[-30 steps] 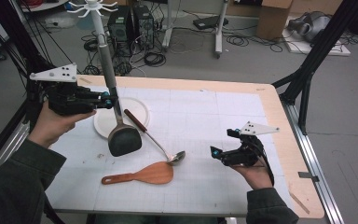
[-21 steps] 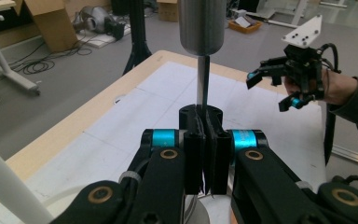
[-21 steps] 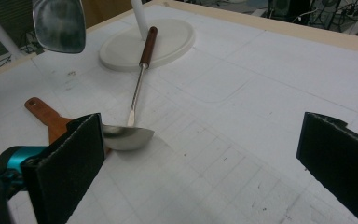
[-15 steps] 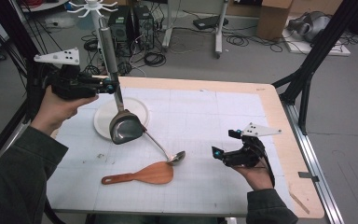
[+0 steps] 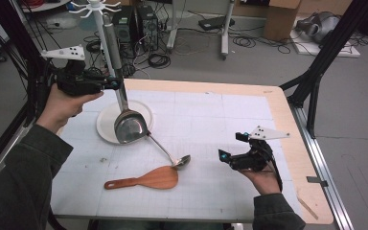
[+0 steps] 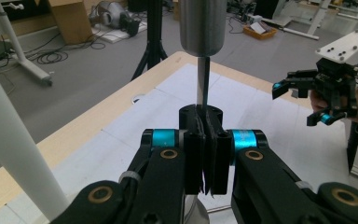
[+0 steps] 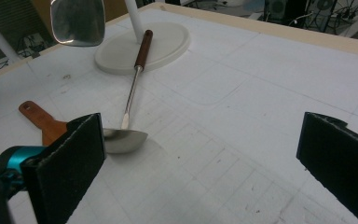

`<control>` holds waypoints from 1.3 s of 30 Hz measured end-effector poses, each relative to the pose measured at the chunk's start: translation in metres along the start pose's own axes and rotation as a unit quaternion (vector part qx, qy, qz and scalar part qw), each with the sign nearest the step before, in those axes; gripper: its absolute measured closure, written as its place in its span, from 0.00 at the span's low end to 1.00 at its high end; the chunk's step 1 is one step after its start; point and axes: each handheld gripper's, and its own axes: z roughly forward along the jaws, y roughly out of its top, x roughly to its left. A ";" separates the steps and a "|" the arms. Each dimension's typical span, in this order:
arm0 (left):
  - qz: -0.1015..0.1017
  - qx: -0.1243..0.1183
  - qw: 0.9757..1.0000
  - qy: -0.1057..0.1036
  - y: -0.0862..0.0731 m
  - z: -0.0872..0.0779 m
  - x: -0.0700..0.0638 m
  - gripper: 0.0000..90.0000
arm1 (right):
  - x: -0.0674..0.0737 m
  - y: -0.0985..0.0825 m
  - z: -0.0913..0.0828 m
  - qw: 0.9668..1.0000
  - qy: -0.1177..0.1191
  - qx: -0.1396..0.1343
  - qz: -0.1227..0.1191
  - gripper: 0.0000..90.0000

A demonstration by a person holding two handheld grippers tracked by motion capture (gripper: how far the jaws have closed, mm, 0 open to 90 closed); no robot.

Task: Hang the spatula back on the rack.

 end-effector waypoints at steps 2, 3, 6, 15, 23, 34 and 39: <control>-0.004 0.000 1.000 0.002 0.000 0.000 0.002 0.97 | 0.000 0.000 0.000 1.000 0.000 -0.002 0.001 0.00; -0.008 -0.003 1.000 0.004 0.000 0.001 0.003 0.97 | 0.001 0.000 -0.001 1.000 0.000 -0.002 0.001 0.00; -0.009 0.001 1.000 0.006 0.001 0.001 0.006 0.97 | 0.001 0.000 -0.001 1.000 0.001 -0.004 -0.001 0.00; -0.020 0.005 1.000 0.016 0.000 0.003 0.014 0.97 | 0.001 0.000 -0.001 1.000 0.000 -0.009 0.000 0.00; -0.027 0.010 0.999 0.027 -0.002 0.005 0.019 0.97 | 0.002 0.000 -0.002 1.000 0.003 -0.010 0.001 0.00; -0.027 0.030 0.998 0.038 -0.005 0.007 0.022 0.96 | 0.001 0.000 -0.001 1.000 0.002 -0.010 0.001 0.00; -0.026 0.020 0.999 0.044 -0.004 0.002 0.024 0.96 | 0.001 0.000 0.000 1.000 0.003 -0.010 0.003 0.00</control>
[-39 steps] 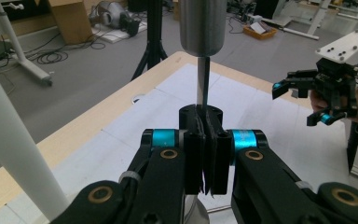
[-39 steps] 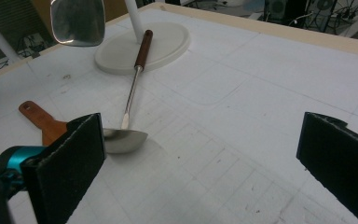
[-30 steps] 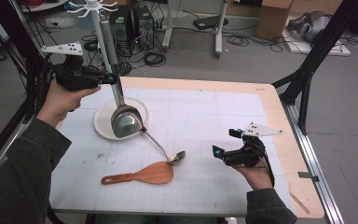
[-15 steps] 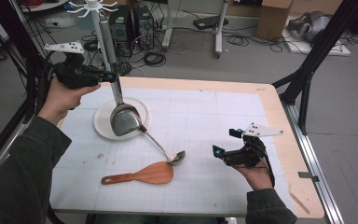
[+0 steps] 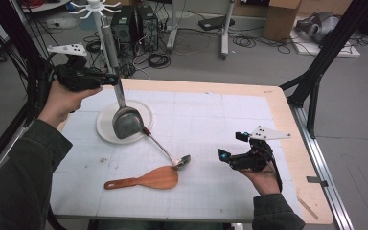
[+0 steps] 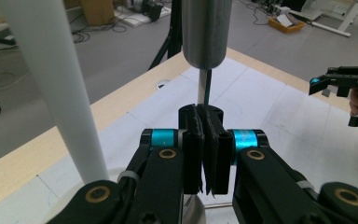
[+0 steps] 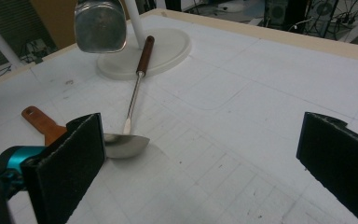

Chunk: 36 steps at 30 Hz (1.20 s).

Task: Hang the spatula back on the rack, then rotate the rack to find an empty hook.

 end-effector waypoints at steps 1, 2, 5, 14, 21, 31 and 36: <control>0.000 -0.002 1.000 0.000 0.000 -0.002 0.001 0.96 | 0.000 0.000 0.000 1.000 0.000 0.000 -0.001 0.00; -0.002 -0.004 1.000 -0.001 0.000 -0.003 0.001 0.95 | -0.001 0.000 0.001 1.000 0.000 0.000 -0.002 0.00; -0.002 -0.005 1.000 0.003 0.000 -0.007 0.002 0.93 | -0.001 0.000 0.003 1.000 0.002 0.000 0.001 0.00; 0.012 -0.007 1.000 0.011 0.001 -0.023 0.002 0.93 | -0.002 0.000 0.003 1.000 -0.001 0.002 0.003 0.00; 0.021 -0.007 1.000 -0.004 0.011 -0.034 -0.007 0.97 | -0.002 -0.001 0.001 1.000 -0.004 0.002 -0.001 0.00; 0.037 -0.018 0.999 -0.009 0.037 -0.050 -0.018 1.00 | -0.003 -0.001 0.000 1.000 -0.006 0.000 -0.005 0.00; 0.043 -0.025 0.999 -0.009 0.051 -0.056 -0.021 1.00 | -0.004 -0.002 -0.001 1.000 -0.006 0.002 -0.001 0.01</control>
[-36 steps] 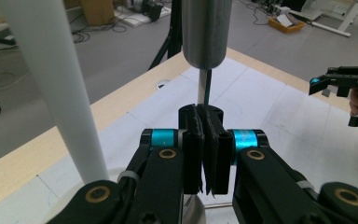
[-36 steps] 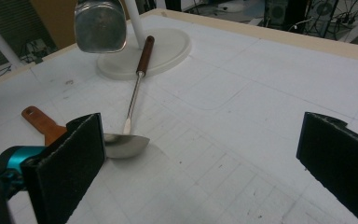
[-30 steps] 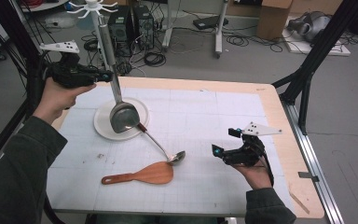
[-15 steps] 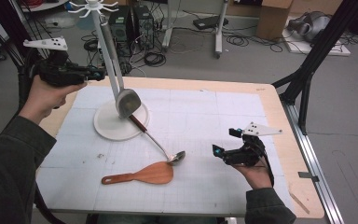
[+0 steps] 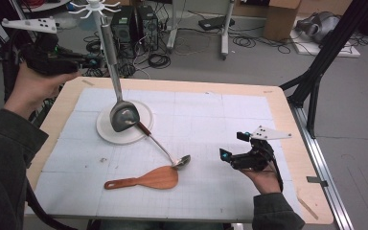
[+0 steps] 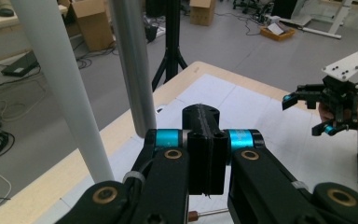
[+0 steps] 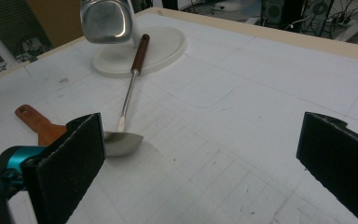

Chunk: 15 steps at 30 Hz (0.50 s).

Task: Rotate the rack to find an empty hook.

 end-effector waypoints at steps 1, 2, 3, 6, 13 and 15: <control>0.001 -0.002 1.000 -0.001 0.003 -0.001 0.000 1.00 | 0.000 0.000 0.000 1.000 0.000 0.000 0.000 0.01; 0.003 -0.005 1.000 -0.001 0.006 -0.002 -0.001 1.00 | 0.000 0.000 0.001 1.000 0.000 -0.001 0.001 0.01; 0.006 -0.005 1.000 -0.001 0.009 -0.004 -0.001 1.00 | 0.000 0.000 0.001 1.000 0.000 -0.001 0.001 0.01; 0.011 -0.010 1.000 -0.002 0.017 -0.007 -0.001 1.00 | 0.000 0.000 0.001 1.000 0.000 -0.003 -0.001 0.01; 0.006 -0.020 1.000 0.001 0.037 -0.013 0.003 1.00 | -0.002 -0.001 0.000 1.000 -0.002 -0.003 0.001 0.00; 0.006 -0.024 1.000 0.002 0.041 -0.015 0.005 1.00 | -0.002 -0.001 0.000 1.000 -0.004 -0.002 0.001 0.00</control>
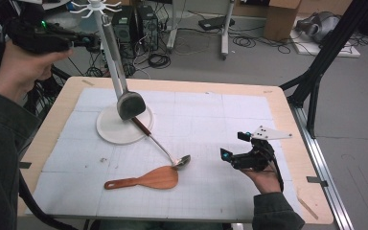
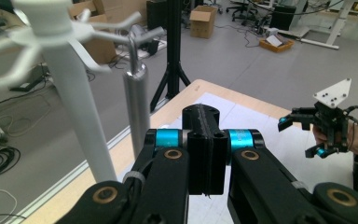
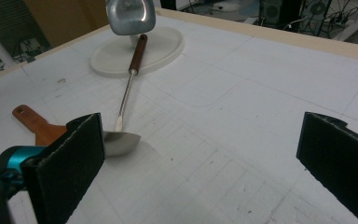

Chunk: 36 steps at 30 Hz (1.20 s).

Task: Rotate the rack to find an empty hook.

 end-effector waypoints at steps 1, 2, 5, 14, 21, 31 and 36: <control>0.000 -0.002 1.000 0.001 0.002 0.000 0.001 1.00 | 0.000 0.000 0.000 1.000 -0.001 0.001 0.002 0.00; 0.000 -0.002 1.000 0.002 0.004 0.000 0.001 1.00 | -0.001 -0.001 0.000 1.000 -0.002 0.001 0.000 0.00; 0.001 -0.005 1.000 0.005 0.009 -0.001 0.004 1.00 | -0.002 -0.002 0.000 1.000 -0.004 0.003 0.004 0.00; -0.010 -0.013 1.000 0.022 0.015 -0.004 0.012 1.00 | -0.001 -0.005 0.002 1.000 -0.001 0.002 0.007 0.01; -0.024 -0.020 0.999 0.033 0.014 -0.005 0.020 1.00 | -0.001 -0.005 0.003 1.000 -0.003 0.001 0.008 0.01; -0.032 -0.021 0.998 0.041 0.012 -0.006 0.027 1.00 | -0.001 -0.005 0.004 1.000 -0.001 0.002 0.005 0.00; -0.035 -0.017 0.998 0.052 0.011 -0.007 0.028 1.00 | -0.001 -0.005 0.006 1.000 0.001 0.001 0.004 0.00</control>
